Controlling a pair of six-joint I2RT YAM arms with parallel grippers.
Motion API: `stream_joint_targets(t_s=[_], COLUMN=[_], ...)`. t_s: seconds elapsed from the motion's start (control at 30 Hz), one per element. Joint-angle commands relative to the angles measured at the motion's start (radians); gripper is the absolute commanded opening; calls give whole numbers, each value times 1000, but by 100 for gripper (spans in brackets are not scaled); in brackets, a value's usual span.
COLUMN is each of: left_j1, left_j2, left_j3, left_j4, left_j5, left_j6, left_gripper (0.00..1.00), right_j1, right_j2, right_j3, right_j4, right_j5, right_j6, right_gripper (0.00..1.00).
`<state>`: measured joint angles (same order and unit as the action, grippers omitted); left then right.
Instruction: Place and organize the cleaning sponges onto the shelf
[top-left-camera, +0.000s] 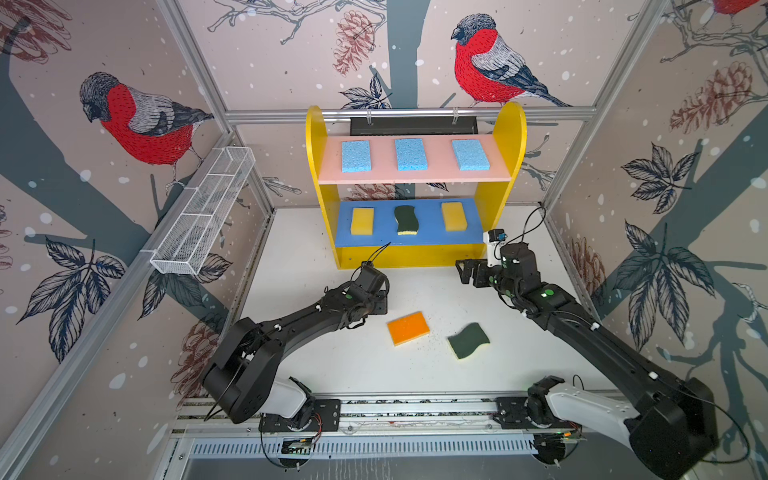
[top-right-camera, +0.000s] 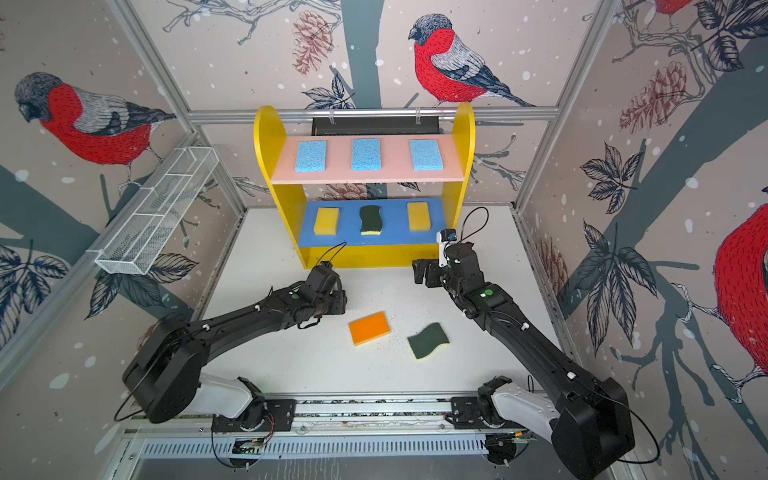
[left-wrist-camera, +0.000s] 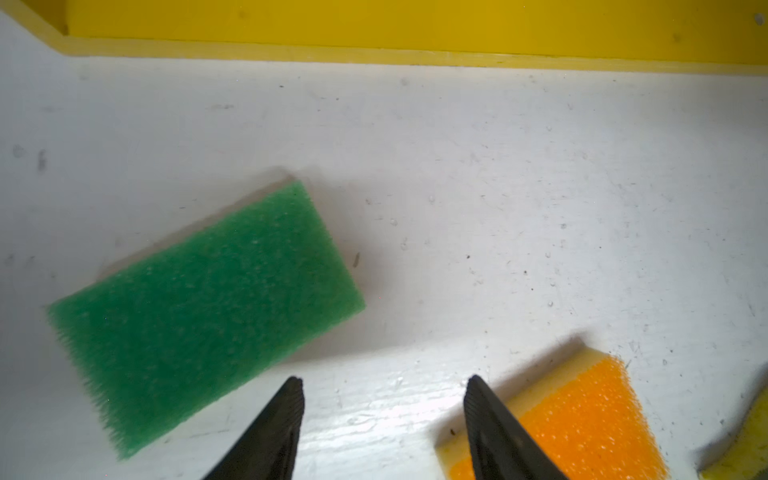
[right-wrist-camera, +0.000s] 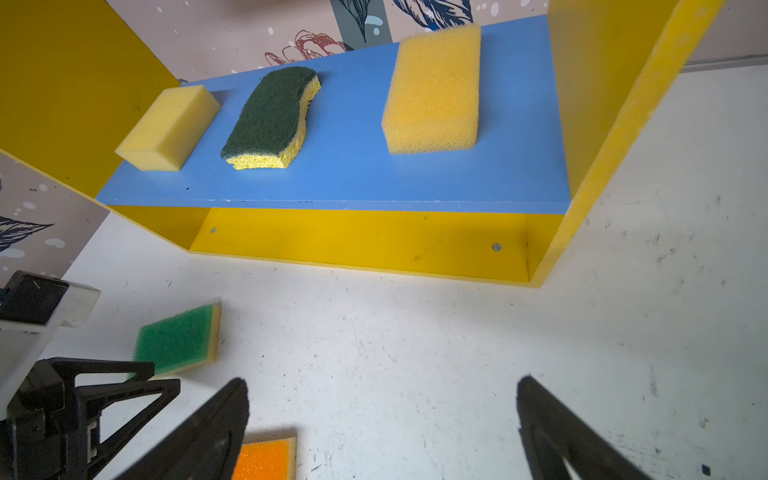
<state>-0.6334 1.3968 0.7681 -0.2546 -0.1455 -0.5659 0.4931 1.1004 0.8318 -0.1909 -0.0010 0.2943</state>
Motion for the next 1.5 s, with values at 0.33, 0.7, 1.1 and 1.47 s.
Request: stream_joint_targets(t_s=[0.33, 0.7, 1.1, 1.47], left_j1=[303, 397, 421, 420], left_j2=[-46, 84, 184, 144], left_j3=[-44, -14, 20, -16], left_j4=[10, 84, 104, 91], left_j5=[-8, 58, 59, 126], left_j6=[17, 34, 35, 44], left_gripper=[59, 40, 20, 16], right_j1=[1, 3, 3, 2], right_j2=[64, 90, 105, 104], right_j3=[71, 99, 112, 109], right_j4=[40, 53, 48, 48], right_j5=[-62, -81, -75, -72], right_j6=[35, 53, 48, 30], right_gripper=[99, 100, 99, 100])
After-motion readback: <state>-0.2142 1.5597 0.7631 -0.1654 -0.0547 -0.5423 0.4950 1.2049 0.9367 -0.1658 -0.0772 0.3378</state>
